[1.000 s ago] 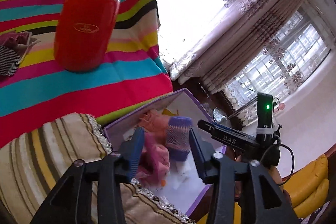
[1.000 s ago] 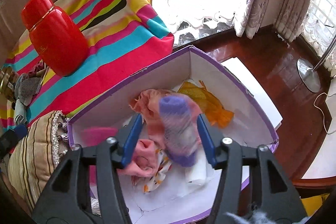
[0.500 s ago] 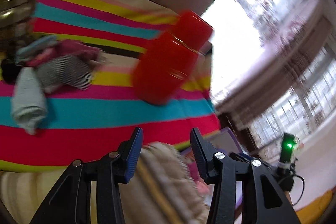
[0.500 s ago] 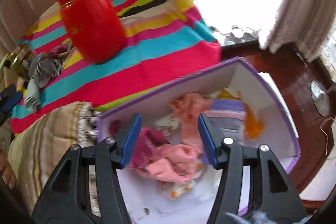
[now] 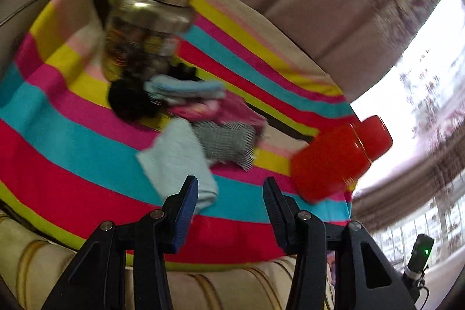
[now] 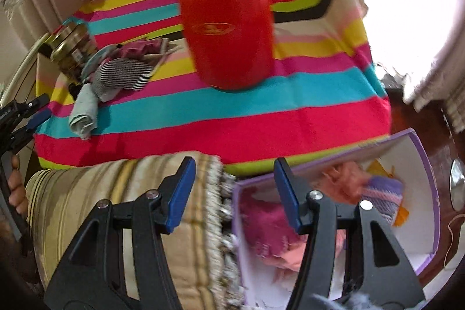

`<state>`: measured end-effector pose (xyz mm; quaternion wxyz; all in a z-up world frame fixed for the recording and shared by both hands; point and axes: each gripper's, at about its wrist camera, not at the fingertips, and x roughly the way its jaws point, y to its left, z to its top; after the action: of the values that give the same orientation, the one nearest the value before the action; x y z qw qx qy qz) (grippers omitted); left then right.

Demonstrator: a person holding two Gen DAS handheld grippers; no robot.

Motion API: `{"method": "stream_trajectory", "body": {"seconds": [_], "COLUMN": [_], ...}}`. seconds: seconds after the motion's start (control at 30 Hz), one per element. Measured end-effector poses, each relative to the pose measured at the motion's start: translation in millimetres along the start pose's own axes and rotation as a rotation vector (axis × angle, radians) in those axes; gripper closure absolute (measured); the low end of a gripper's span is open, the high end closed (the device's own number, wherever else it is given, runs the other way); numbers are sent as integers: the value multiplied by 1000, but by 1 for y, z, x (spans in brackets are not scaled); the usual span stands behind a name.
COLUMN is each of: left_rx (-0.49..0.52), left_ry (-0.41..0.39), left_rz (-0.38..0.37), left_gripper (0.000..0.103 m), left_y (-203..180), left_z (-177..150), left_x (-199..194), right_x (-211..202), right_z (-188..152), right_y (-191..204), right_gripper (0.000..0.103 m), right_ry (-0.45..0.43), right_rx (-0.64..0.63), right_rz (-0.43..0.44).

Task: Organize soft objects
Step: 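Move both tools back to the pile beside the glass jar, then grasp the light blue zip pouch with the left tool while the right tool grasps the pink printed pouch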

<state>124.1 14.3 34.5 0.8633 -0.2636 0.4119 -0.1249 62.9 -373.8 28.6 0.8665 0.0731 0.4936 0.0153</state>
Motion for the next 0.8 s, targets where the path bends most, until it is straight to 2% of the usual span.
{"method": "stream_trajectory", "body": {"seconds": [0.1, 0.2, 0.3, 0.47, 0.7, 0.8], "left_rx": [-15, 26, 108, 301, 528, 579], "left_ry": [-20, -33, -43, -71, 10, 41], "left_rz": [17, 55, 106, 214, 306, 341], "left_gripper": [55, 55, 55, 55, 55, 55], "left_y": [11, 12, 7, -8, -22, -21], "left_z": [12, 23, 37, 61, 70, 75], "left_x": [0, 4, 14, 37, 86, 107], "right_x": [5, 10, 18, 35, 67, 76], "right_z": [9, 19, 33, 58, 91, 102], "right_y": [19, 39, 62, 100, 147, 160], "right_gripper": [43, 43, 43, 43, 43, 43], "right_ry": [-1, -6, -17, -26, -17, -22], "right_rx": [-32, -62, -82, -101, -105, -100], "right_rz": [20, 48, 81, 152, 236, 252]}}
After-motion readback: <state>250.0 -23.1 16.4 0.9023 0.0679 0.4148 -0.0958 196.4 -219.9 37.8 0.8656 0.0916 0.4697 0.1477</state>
